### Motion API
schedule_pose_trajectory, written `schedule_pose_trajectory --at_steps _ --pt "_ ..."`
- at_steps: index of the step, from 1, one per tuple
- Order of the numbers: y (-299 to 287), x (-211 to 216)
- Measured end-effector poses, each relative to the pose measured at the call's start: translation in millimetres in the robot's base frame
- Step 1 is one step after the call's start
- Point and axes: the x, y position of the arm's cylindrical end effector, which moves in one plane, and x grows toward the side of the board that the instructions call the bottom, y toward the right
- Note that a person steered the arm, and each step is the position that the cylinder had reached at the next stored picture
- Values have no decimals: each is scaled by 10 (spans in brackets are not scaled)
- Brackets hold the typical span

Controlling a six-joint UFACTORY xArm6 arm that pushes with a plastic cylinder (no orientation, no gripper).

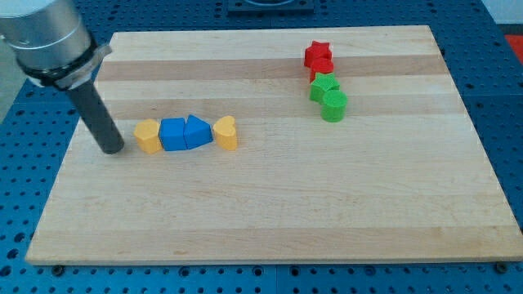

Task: Place the yellow blocks and blue blocks at the center of the board

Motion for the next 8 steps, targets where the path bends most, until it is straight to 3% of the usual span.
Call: schedule_pose_trajectory --at_steps 3,5,8 --pt "304 -85" --pt "897 -136" --pt "1038 -279"
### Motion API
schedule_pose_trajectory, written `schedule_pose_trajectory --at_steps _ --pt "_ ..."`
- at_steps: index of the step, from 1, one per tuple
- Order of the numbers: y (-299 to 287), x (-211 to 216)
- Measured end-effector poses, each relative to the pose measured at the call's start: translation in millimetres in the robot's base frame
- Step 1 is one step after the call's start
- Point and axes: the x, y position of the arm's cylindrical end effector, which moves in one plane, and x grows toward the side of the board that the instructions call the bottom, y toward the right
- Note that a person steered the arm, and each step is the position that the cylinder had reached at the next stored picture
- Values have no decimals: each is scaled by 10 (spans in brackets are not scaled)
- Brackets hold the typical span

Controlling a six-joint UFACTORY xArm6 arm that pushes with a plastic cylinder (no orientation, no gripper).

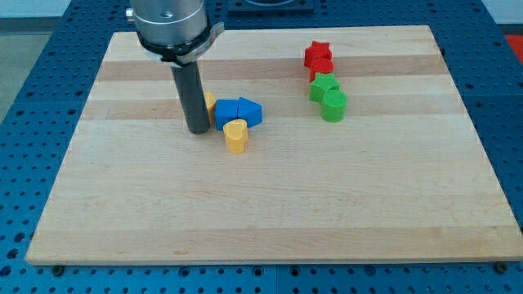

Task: Place the yellow blocks and blue blocks at the center of the board

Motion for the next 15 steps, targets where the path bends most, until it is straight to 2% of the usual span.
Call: schedule_pose_trajectory --at_steps 1,3,5,8,9,10,11,12,14,15 --pt "-365 101" --pt "-567 -415" --pt "-343 -424" --pt "424 -424" --pt "257 -424" --pt "-78 -301" --pt "-101 132" --pt "216 451" --pt "895 273" --pt "990 290"
